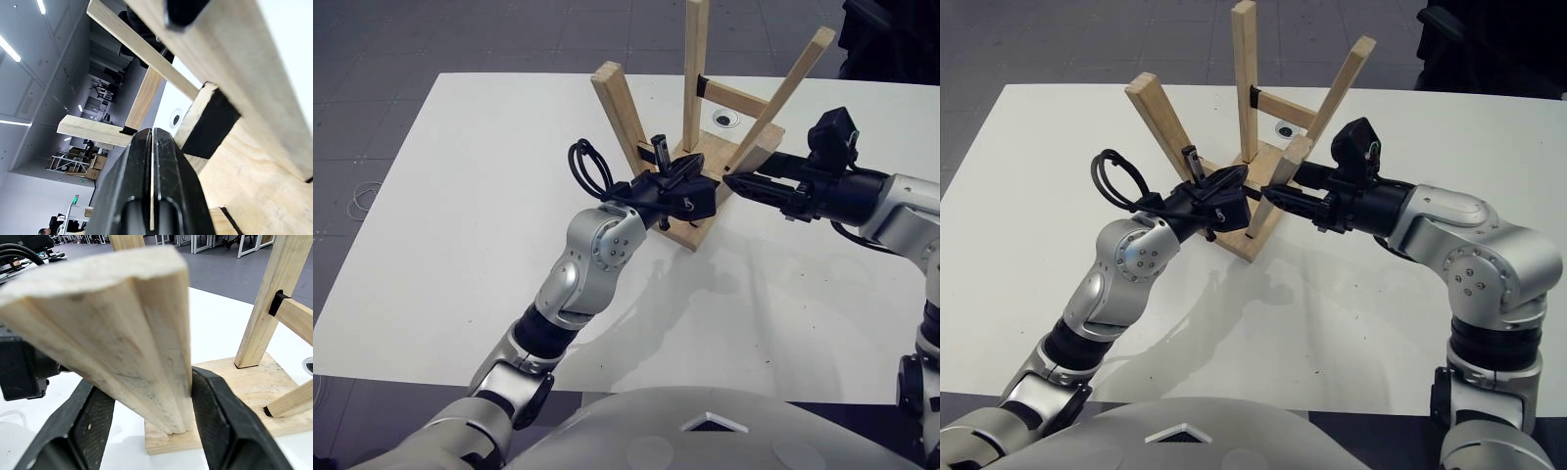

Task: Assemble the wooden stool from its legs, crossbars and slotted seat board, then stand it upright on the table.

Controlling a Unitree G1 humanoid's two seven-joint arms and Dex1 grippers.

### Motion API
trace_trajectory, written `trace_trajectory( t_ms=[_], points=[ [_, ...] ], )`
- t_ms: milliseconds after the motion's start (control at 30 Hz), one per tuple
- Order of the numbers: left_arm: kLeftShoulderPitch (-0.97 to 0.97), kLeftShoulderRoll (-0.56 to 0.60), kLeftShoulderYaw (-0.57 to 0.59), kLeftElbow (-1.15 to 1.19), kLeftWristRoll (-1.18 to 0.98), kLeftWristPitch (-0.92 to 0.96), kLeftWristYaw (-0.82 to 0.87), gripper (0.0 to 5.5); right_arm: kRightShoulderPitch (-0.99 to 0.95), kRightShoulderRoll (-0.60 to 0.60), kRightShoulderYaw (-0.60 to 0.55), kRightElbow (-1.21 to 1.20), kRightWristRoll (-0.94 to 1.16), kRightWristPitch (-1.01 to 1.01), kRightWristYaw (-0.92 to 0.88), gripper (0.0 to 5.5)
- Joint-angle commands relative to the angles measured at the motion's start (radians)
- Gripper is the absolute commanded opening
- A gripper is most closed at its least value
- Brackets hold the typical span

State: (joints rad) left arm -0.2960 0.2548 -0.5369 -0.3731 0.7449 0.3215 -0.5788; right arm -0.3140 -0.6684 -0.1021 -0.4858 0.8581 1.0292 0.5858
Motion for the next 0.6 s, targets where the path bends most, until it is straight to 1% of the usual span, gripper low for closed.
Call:
trace_trajectory(
  t_ms=[33, 167, 300, 433, 600],
  points=[
    [0.053, 0.017, -0.039, 0.014, -0.013, 0.058, -0.092, 0.1, -0.046, -0.009, 0.018, -0.013, 0.017, -0.006, 0.04, 2.31],
    [0.081, 0.018, -0.048, 0.006, -0.028, 0.087, -0.112, 0.1, -0.091, -0.012, 0.076, -0.006, -0.006, -0.018, 0.073, 2.28],
    [0.093, 0.017, -0.049, 0.0, -0.044, 0.101, -0.11, 0.1, -0.141, 0.023, 0.123, 0.006, -0.024, -0.021, 0.082, 2.22],
    [0.105, 0.025, -0.048, -0.007, -0.052, 0.106, -0.106, 0.1, -0.2, 0.093, 0.135, 0.044, -0.022, -0.01, 0.052, 2.22],
    [0.122, 0.03, -0.046, -0.007, -0.059, 0.104, -0.105, 0.1, -0.258, 0.18, 0.118, 0.069, -0.005, -0.001, 0.005, 2.22]
  ],
)
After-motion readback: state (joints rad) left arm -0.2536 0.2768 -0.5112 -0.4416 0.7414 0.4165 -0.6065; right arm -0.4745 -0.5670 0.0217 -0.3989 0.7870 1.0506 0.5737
